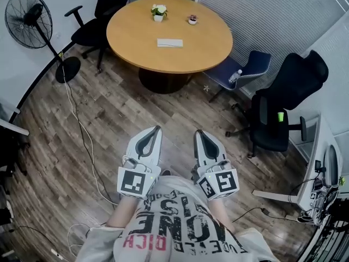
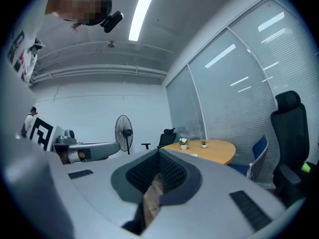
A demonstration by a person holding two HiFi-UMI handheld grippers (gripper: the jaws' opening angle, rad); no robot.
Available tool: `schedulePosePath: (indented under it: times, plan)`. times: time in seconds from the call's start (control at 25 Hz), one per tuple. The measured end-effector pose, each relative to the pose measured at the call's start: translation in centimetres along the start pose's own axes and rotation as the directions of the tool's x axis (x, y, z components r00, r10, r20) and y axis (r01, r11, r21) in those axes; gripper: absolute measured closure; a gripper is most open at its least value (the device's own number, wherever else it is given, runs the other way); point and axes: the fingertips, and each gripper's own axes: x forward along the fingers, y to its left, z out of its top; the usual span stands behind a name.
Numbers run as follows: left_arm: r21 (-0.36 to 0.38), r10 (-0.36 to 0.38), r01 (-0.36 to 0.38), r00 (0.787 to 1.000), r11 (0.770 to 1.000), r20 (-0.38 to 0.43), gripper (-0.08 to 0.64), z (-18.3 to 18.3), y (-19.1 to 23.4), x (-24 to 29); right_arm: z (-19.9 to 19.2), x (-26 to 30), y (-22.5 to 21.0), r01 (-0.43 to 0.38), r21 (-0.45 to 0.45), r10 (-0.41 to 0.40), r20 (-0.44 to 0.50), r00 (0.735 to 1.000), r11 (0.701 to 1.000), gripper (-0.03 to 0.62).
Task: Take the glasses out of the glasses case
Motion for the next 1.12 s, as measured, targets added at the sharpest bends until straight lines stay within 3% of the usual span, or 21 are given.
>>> schedulePosePath:
  times: [0.36, 0.48, 0.56, 0.84, 1.12]
  plan:
    - [0.031, -0.075, 0.075, 0.997, 0.997, -0.010, 0.548, -1.0, -2.3, 2.8, -0.4, -0.4, -2.6, -0.006, 0.020, 0.006, -0.006, 1.000, 1.000, 0.575]
    - [0.019, -0.087, 0.088, 0.996, 0.996, -0.027, 0.477, -1.2, -2.4, 4.1, -0.5, 0.1, -3.6, -0.002, 0.031, 0.002, -0.009, 1.000, 1.000, 0.575]
    - [0.008, -0.099, 0.100, 0.994, 0.995, -0.035, 0.476, -1.4, -2.1, 5.1, -0.6, 0.9, -4.3, 0.002, 0.034, -0.002, -0.012, 1.000, 0.999, 0.575]
    - [-0.027, -0.088, 0.087, 0.996, 0.996, -0.033, 0.476, -1.3, 2.8, 9.7, -0.4, 7.4, -5.9, -0.009, 0.034, 0.009, -0.021, 1.000, 0.999, 0.575]
    - [-0.011, -0.112, 0.112, 0.993, 0.994, -0.047, 0.477, 0.3, 9.0, 14.7, 1.7, 15.3, -6.6, -0.016, 0.025, 0.016, -0.022, 1.000, 1.000, 0.575]
